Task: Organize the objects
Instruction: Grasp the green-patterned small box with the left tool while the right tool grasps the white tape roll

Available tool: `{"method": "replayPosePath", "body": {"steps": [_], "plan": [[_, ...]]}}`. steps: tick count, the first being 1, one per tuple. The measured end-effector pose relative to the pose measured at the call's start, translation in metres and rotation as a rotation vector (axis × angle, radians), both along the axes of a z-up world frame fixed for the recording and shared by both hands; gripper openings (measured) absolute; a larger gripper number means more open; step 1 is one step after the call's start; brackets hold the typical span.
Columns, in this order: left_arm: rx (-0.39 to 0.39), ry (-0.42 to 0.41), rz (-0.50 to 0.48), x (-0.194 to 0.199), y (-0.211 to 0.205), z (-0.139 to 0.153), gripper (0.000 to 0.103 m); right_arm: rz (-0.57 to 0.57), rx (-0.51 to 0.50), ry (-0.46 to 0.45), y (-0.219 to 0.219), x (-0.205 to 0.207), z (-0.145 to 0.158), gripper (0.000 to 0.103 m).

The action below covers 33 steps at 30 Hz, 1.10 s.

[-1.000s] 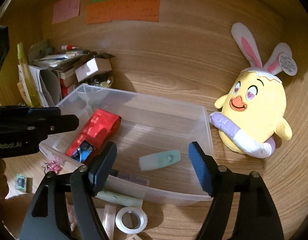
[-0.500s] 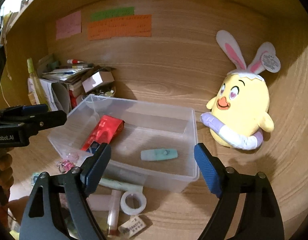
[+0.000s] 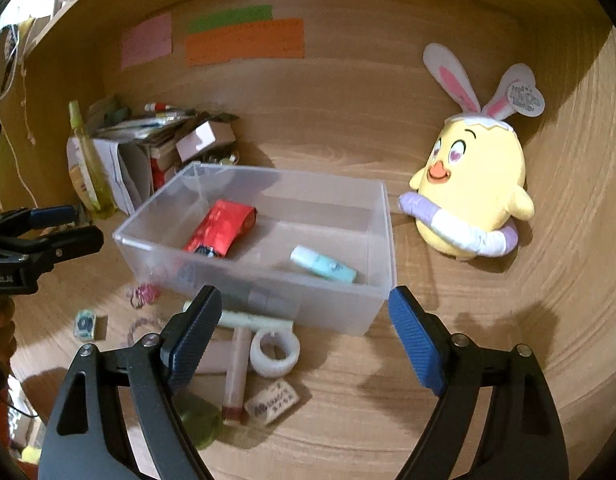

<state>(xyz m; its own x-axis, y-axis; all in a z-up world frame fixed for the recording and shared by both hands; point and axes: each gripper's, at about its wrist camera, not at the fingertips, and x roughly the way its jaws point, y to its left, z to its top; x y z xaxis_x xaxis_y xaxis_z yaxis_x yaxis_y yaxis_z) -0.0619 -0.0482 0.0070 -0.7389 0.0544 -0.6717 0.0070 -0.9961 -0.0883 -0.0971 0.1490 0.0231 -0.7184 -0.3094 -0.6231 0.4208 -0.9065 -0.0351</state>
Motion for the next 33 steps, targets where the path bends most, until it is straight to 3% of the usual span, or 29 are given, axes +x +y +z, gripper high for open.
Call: {"method": "replayPosePath", "body": {"steps": [12, 22, 24, 26, 29, 33], "plan": [[-0.009, -0.104, 0.030, 0.025, -0.021, -0.044, 0.096, -0.031, -0.006, -0.119, 0.008, 0.000, -0.044, 0.083], [-0.010, -0.178, -0.001, 0.042, -0.024, -0.071, 0.096, -0.037, -0.041, -0.181, 0.011, -0.008, -0.057, 0.082], [-0.012, -0.185, -0.006, 0.045, -0.024, -0.075, 0.096, -0.031, -0.048, -0.194, 0.010, -0.011, -0.059, 0.079], [-0.003, -0.187, -0.008, 0.047, -0.025, -0.077, 0.096, -0.026, -0.052, -0.203, 0.007, -0.014, -0.061, 0.066], [0.026, -0.194, -0.006, 0.048, -0.029, -0.080, 0.096, -0.009, -0.038, -0.223, -0.001, -0.017, -0.066, 0.059], [0.027, -0.192, -0.019, 0.047, -0.028, -0.083, 0.079, 0.001, -0.024, -0.226, -0.008, -0.020, -0.068, 0.059]]}}
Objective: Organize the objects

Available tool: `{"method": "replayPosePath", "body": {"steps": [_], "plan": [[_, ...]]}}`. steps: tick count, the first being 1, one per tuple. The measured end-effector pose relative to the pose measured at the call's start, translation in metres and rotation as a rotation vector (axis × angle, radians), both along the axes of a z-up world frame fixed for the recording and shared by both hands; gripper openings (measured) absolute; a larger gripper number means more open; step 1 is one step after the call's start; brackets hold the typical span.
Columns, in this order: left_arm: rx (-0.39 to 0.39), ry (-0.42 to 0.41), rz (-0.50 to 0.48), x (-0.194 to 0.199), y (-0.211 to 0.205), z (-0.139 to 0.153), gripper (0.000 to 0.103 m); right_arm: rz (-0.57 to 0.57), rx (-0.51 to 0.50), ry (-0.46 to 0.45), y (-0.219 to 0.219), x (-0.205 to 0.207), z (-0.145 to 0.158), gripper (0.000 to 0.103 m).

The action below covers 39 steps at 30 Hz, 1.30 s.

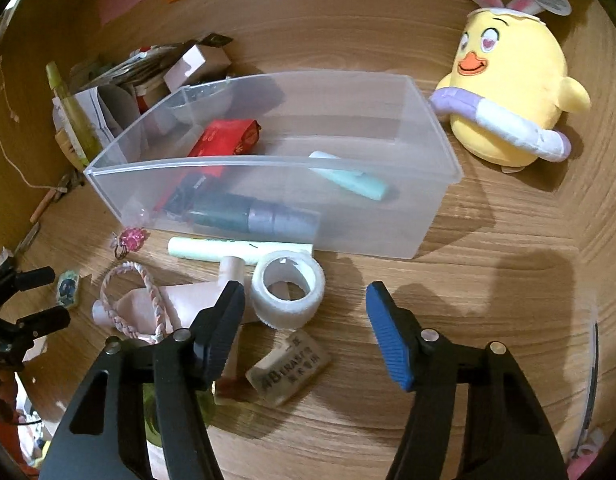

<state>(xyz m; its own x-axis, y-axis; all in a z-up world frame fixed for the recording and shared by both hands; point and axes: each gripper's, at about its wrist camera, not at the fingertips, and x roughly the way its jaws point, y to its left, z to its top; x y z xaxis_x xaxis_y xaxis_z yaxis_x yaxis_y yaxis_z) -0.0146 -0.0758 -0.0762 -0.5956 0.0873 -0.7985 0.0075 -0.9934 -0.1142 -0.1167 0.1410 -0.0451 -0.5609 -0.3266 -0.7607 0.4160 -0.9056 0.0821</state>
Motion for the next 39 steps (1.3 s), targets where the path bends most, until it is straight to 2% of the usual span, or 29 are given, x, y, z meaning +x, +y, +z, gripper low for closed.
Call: {"method": "replayPosePath", "body": {"steps": [3, 6, 9, 10, 19, 39], "plan": [[-0.026, 0.011, -0.010, 0.000, 0.004, 0.000, 0.070, 0.002, 0.003, -0.013, -0.003, -0.003, -0.003, 0.059], [-0.057, 0.023, -0.018, -0.001, 0.008, 0.000, 0.054, -0.001, 0.007, -0.013, -0.004, -0.006, -0.004, 0.056], [-0.082, 0.041, -0.015, -0.001, 0.010, 0.001, 0.041, 0.002, 0.004, -0.015, -0.004, -0.008, -0.004, 0.040], [-0.087, 0.042, -0.011, -0.002, 0.010, 0.000, 0.041, 0.002, 0.004, -0.017, -0.004, -0.008, -0.004, 0.036], [-0.051, 0.057, 0.019, -0.002, 0.006, 0.009, 0.040, -0.020, 0.000, 0.051, 0.001, 0.002, 0.007, 0.036], [-0.002, 0.243, 0.035, -0.009, 0.018, 0.075, 0.041, -0.051, -0.047, 0.195, 0.023, 0.032, 0.055, 0.036]]}}
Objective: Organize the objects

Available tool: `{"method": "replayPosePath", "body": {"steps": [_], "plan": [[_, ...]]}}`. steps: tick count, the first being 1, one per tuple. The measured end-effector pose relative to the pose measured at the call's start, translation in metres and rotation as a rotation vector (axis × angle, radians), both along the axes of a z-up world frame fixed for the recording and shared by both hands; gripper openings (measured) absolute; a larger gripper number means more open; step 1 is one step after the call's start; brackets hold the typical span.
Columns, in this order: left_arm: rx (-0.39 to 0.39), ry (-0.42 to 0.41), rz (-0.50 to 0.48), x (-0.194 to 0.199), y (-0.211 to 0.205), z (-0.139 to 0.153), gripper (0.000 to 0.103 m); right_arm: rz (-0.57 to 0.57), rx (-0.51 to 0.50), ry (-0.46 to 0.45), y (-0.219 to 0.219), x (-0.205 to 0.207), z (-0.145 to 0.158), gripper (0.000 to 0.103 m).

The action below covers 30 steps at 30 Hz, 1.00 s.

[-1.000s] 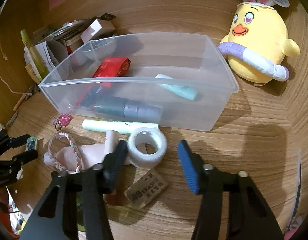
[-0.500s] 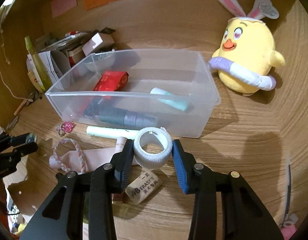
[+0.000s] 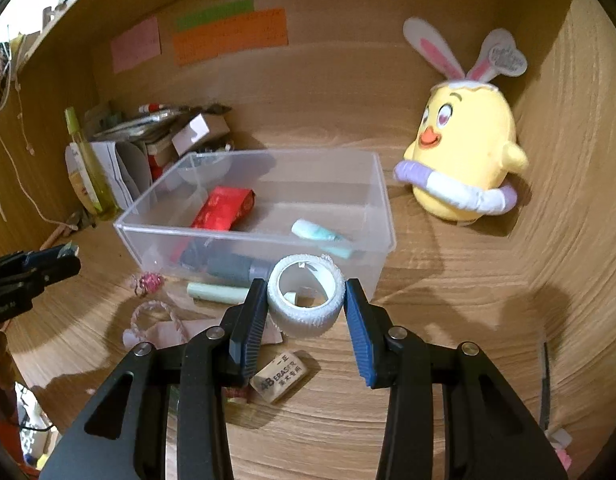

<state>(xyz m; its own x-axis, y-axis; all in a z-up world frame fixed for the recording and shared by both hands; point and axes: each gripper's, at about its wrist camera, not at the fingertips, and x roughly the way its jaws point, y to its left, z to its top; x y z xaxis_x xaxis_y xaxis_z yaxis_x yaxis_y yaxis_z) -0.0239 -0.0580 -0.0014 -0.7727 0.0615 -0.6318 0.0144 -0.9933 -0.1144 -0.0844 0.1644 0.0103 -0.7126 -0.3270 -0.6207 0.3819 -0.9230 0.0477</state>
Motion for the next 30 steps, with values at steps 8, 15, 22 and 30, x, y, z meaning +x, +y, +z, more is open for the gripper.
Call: {"method": "replayPosePath", "body": {"steps": [8, 15, 22, 30], "plan": [[0.013, 0.082, -0.008, -0.006, 0.008, 0.025, 0.040, -0.009, -0.029, 0.066, 0.007, 0.001, 0.022, 0.036], [0.001, 0.142, -0.022, -0.012, 0.019, 0.046, 0.041, -0.005, -0.041, 0.124, 0.007, 0.000, 0.041, 0.036], [-0.004, 0.206, -0.035, -0.018, 0.026, 0.067, 0.040, 0.016, -0.052, 0.173, -0.001, -0.003, 0.056, 0.036], [0.015, 0.227, -0.041, -0.034, 0.030, 0.078, 0.040, 0.046, -0.049, 0.192, -0.015, -0.017, 0.062, 0.036]]}}
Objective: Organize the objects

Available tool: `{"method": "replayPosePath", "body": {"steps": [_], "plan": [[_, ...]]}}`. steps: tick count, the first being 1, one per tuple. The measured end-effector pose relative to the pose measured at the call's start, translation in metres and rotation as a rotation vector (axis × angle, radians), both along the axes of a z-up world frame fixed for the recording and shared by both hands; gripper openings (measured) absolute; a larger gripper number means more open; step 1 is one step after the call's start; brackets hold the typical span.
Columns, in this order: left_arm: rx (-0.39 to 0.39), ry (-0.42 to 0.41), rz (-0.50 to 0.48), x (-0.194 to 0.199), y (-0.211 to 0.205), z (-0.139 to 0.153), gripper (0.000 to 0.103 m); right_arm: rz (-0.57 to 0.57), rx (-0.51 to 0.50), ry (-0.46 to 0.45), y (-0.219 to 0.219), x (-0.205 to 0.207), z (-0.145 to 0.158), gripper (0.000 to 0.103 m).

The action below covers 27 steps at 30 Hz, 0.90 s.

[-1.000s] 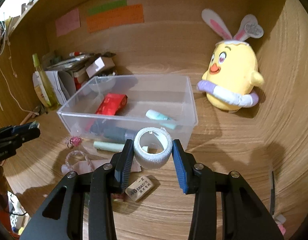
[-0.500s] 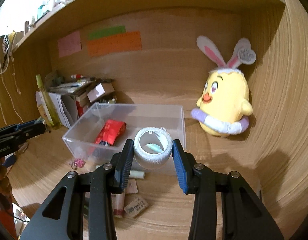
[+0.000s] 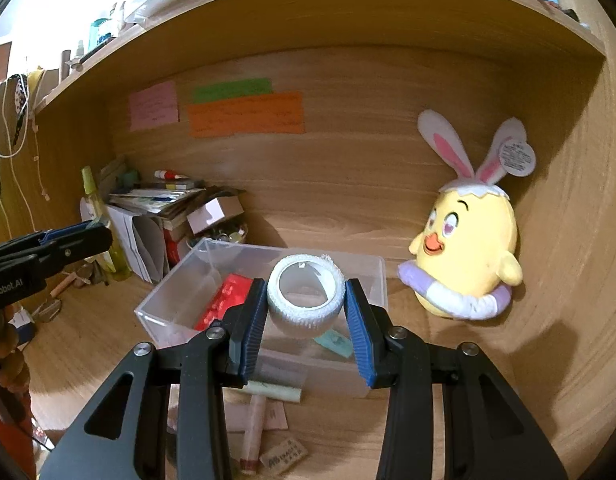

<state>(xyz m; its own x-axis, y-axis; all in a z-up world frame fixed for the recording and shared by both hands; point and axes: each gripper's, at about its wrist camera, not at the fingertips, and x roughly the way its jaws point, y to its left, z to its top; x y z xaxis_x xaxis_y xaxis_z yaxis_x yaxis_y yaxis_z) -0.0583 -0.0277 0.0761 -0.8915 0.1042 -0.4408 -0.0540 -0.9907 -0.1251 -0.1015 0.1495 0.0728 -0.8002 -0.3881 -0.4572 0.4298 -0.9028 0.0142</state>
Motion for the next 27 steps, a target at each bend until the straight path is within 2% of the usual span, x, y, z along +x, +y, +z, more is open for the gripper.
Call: {"method": "replayPosePath", "body": {"steps": [5, 10, 27], "plan": [[0.014, -0.012, 0.001, -0.016, 0.001, 0.000, 0.040, 0.010, -0.002, 0.014, -0.005, -0.010, 0.005, 0.036], [0.029, -0.064, 0.001, -0.036, 0.000, -0.011, 0.040, 0.015, 0.009, 0.001, -0.011, -0.023, 0.003, 0.036], [0.045, -0.261, -0.012, -0.089, 0.005, -0.071, 0.040, 0.013, 0.086, -0.155, -0.027, -0.072, -0.051, 0.036]]}}
